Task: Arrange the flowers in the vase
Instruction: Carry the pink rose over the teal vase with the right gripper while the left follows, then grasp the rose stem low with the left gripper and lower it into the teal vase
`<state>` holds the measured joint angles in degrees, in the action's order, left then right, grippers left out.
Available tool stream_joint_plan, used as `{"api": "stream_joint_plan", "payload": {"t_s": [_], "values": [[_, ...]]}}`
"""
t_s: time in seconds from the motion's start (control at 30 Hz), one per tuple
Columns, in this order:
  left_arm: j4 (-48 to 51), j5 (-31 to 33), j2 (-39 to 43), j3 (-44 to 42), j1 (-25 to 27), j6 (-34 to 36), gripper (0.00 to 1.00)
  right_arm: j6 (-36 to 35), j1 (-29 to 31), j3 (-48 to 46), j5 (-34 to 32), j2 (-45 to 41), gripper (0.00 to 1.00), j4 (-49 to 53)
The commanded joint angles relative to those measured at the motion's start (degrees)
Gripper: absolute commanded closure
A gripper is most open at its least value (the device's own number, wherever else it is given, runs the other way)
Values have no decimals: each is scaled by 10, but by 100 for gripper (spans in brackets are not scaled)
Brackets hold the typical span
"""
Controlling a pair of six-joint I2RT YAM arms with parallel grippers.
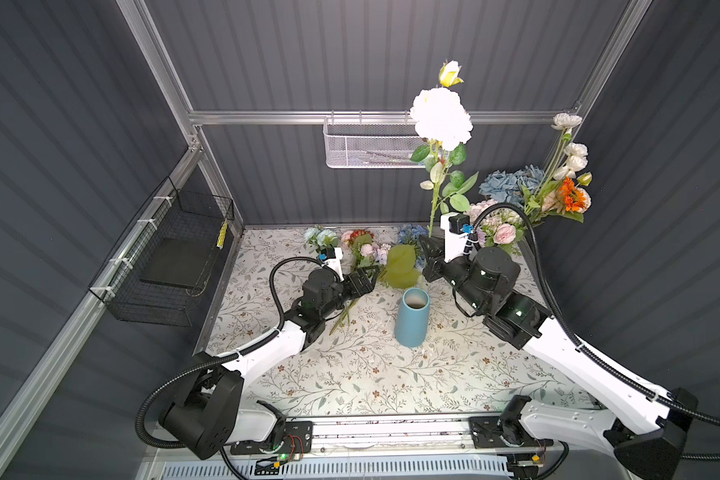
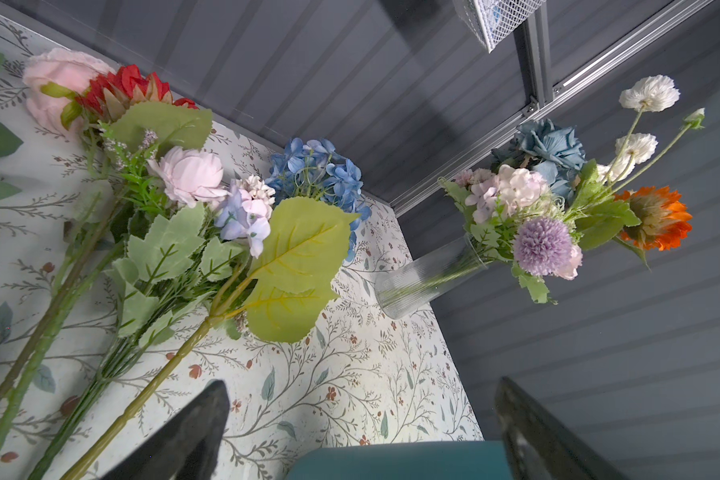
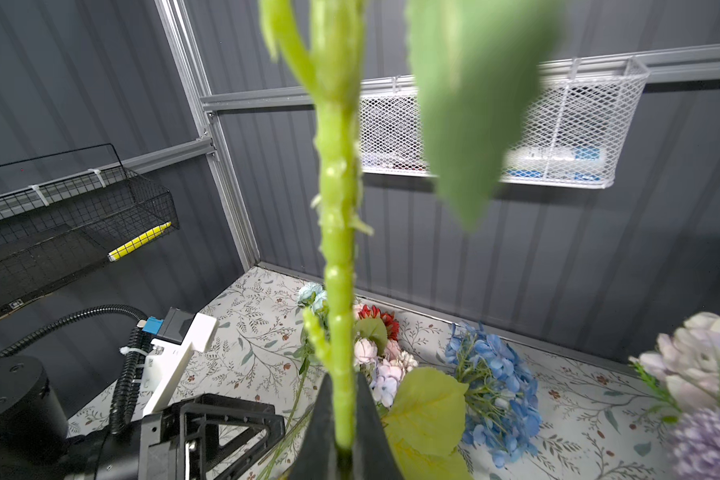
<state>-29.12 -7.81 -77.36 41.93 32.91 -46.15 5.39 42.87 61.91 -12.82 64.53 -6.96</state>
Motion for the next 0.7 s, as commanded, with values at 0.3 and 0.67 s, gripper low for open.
{"api": "stream_joint_plan", "payload": {"t_s": [0.3, 0.67], "values": [[28, -45, 43, 28, 7, 81, 1, -18, 2, -208, 31, -20, 100, -218], [79, -63, 47, 108, 100, 200, 5, -5, 3, -274, 24, -45, 98, -204]]}}
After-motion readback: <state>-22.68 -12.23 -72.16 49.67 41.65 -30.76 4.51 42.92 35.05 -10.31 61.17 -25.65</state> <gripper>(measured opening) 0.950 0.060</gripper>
